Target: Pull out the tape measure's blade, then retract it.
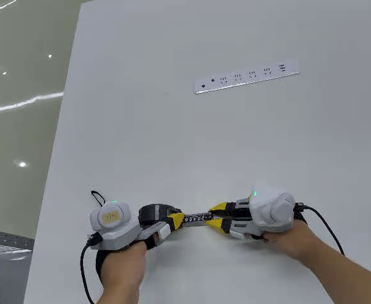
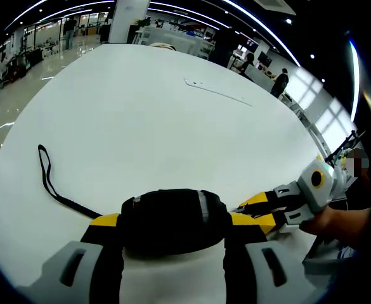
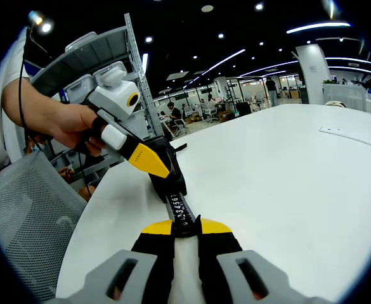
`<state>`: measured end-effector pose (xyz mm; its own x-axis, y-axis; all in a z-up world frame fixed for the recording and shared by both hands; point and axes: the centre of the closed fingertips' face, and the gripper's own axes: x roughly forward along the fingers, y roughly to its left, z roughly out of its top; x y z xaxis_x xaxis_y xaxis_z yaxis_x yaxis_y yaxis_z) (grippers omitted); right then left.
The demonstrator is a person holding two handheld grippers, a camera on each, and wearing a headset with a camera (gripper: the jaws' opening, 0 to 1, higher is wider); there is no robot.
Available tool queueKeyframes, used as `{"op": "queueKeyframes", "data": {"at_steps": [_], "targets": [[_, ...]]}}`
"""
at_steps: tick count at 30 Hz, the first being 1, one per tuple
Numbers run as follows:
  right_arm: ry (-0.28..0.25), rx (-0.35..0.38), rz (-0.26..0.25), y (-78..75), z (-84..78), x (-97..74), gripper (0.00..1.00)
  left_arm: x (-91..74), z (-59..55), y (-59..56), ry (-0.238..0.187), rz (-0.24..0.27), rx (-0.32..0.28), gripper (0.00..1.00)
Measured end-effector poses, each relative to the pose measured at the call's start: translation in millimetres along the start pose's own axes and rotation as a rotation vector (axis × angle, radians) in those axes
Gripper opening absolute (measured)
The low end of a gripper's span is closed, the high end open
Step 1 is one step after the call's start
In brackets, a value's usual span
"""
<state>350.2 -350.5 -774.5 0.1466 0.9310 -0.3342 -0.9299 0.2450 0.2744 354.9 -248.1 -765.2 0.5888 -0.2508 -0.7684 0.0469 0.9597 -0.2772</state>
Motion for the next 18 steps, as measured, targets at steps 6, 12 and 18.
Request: {"op": "queueKeyframes", "data": {"at_steps": [6, 12, 18], "targets": [[0.007, -0.002, 0.020, 2.3, 0.3, 2.7, 0.12, -0.3, 0.2, 0.2, -0.005, -0.002, 0.005, 0.60], [-0.006, -0.012, 0.009, 0.3, 3.5, 4.1, 0.11, -0.7, 0.8, 0.1, -0.010, 0.006, -0.007, 0.60], [-0.011, -0.011, 0.017, 0.5, 5.9, 5.4, 0.11, -0.5, 0.8, 0.8, -0.010, 0.005, -0.012, 0.60]]}}
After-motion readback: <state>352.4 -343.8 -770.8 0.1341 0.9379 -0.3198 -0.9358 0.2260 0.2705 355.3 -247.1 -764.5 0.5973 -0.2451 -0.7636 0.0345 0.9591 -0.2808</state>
